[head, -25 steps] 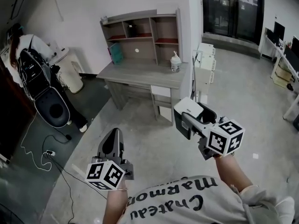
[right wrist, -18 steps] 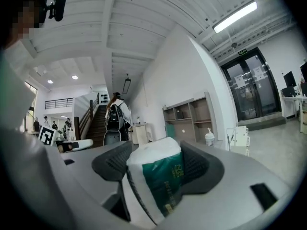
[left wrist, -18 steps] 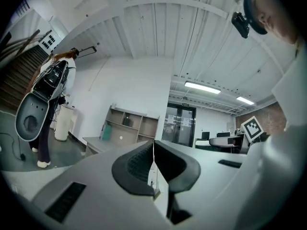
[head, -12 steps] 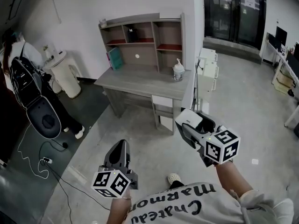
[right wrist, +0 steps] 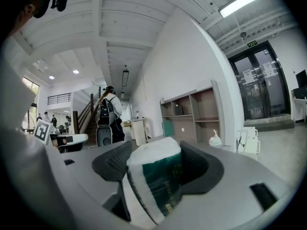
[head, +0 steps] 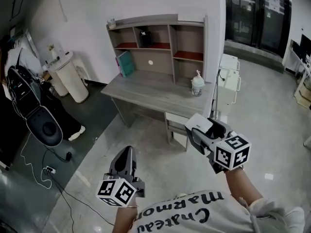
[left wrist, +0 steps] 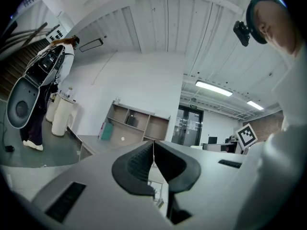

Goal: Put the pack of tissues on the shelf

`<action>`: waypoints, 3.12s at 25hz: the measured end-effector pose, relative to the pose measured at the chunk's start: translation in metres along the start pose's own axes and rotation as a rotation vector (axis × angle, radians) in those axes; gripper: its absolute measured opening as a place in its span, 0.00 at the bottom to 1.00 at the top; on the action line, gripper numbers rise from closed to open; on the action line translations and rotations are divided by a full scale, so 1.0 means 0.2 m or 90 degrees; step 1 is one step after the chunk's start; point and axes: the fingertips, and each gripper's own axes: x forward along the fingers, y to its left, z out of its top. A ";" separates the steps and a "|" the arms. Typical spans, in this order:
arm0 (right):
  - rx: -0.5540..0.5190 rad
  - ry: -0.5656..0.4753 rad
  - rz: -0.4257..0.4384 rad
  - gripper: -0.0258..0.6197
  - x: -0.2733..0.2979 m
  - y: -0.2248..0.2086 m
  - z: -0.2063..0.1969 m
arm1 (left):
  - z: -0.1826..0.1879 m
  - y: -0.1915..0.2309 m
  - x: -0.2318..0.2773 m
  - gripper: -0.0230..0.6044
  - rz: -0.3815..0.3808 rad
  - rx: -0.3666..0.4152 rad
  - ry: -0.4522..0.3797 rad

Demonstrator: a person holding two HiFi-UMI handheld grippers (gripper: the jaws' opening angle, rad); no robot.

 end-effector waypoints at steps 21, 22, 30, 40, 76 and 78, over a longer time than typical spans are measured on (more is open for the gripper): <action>0.038 0.046 0.001 0.53 0.64 -0.30 -0.06 | -0.08 0.35 0.59 0.07 -0.007 -0.025 0.034; 0.042 0.044 -0.004 0.53 0.69 -0.30 -0.05 | -0.06 0.39 0.62 0.07 -0.012 -0.022 0.033; 0.067 -0.006 -0.031 0.53 1.07 -0.22 0.15 | 0.21 0.78 0.83 0.07 -0.043 0.007 0.015; 0.057 -0.017 -0.069 0.53 1.45 -0.07 0.26 | 0.36 1.20 1.01 0.07 -0.074 0.008 0.035; 0.029 -0.026 -0.109 0.53 2.42 -0.80 0.58 | 0.39 1.62 2.24 0.07 -0.103 -0.004 0.060; 0.029 -0.025 -0.100 0.53 2.47 -0.84 0.59 | 0.38 1.63 2.31 0.07 -0.096 0.017 0.062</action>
